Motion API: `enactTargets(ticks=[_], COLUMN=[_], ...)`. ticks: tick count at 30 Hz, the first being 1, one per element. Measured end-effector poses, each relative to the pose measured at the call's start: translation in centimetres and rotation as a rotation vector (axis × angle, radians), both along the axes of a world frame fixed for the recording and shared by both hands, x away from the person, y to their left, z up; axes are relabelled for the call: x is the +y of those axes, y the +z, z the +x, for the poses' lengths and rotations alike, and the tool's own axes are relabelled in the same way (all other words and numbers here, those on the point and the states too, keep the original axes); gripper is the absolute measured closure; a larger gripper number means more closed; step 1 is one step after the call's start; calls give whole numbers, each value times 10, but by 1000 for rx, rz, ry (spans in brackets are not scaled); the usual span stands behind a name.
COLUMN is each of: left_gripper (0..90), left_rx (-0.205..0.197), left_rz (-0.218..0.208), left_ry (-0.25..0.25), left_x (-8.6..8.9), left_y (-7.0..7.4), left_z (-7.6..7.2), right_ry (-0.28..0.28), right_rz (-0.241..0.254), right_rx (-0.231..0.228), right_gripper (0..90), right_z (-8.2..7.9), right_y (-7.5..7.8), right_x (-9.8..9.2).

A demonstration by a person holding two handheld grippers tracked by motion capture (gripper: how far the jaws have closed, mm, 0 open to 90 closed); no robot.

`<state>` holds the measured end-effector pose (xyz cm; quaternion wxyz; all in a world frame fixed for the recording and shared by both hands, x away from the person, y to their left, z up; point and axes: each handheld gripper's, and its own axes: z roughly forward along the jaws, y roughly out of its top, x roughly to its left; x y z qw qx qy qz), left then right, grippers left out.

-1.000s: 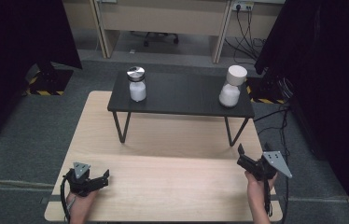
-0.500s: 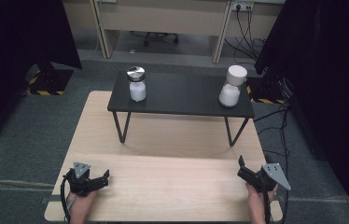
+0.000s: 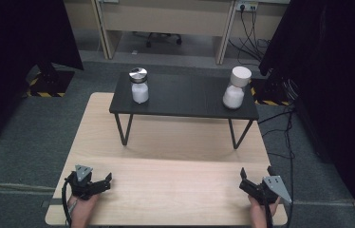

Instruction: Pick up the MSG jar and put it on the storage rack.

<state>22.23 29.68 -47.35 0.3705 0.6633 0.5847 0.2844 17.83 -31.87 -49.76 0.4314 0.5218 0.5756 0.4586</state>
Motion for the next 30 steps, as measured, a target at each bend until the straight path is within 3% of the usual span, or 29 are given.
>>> enactTargets(ticks=[9, 22, 30], left_gripper=[0, 0, 0], left_rx=[0, -6, -16], left_rz=[6, 6, 12], left_ry=[0, 9, 17], left_x=[-1, -2, -3], left_y=[0, 0, 0], left_z=[0, -1, -3], right_ry=[-5, -17, -17], right_rz=[42, 15, 37], right_rx=[-14, -23, -26], right_gripper=[3, 2, 2], right_z=[-8, -15, -20], right_y=[-12, -18, -24], right_x=[-6, -5, -7])
